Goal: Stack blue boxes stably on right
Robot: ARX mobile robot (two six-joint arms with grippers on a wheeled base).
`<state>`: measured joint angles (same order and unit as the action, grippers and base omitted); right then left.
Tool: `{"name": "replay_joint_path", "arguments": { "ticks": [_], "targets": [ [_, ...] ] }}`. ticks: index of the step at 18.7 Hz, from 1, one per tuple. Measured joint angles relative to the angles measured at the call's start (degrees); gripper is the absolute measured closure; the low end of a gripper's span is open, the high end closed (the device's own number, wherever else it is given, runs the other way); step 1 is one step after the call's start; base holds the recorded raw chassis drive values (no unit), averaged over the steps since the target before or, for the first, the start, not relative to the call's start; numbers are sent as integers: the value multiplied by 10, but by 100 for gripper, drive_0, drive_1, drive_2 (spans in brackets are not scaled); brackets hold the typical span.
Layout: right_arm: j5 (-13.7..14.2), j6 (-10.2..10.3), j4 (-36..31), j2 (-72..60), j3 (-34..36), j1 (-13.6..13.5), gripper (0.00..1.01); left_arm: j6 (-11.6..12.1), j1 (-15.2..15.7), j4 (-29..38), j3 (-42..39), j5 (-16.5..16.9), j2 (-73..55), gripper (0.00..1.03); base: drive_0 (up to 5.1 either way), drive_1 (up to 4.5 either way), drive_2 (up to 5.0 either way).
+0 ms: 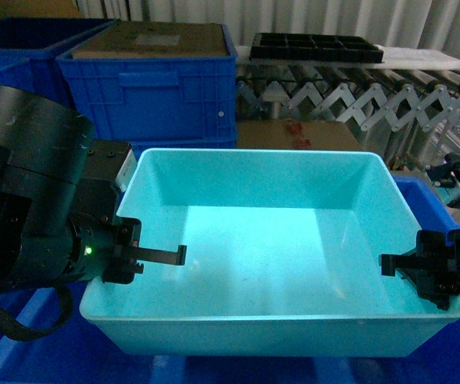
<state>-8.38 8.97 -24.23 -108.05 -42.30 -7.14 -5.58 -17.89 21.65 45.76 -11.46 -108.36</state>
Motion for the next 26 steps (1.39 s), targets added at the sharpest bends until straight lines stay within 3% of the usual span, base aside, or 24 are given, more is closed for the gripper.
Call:
{"name": "replay_joint_path", "arguments": {
  "ticks": [18,21,26],
  "targets": [
    [6,0,-1,-15,-16,-4,94,9,6,-6,19,2,-12,100,0,0,0],
    [8,-11,1,-15,-16,0,59,31,20,-2,21,-27,-12,64,0,0,0],
    [9,-13,1,-15,-16,1,4,31,23,-2,22,-33,-12,9,0,0,0]
  ]
}}
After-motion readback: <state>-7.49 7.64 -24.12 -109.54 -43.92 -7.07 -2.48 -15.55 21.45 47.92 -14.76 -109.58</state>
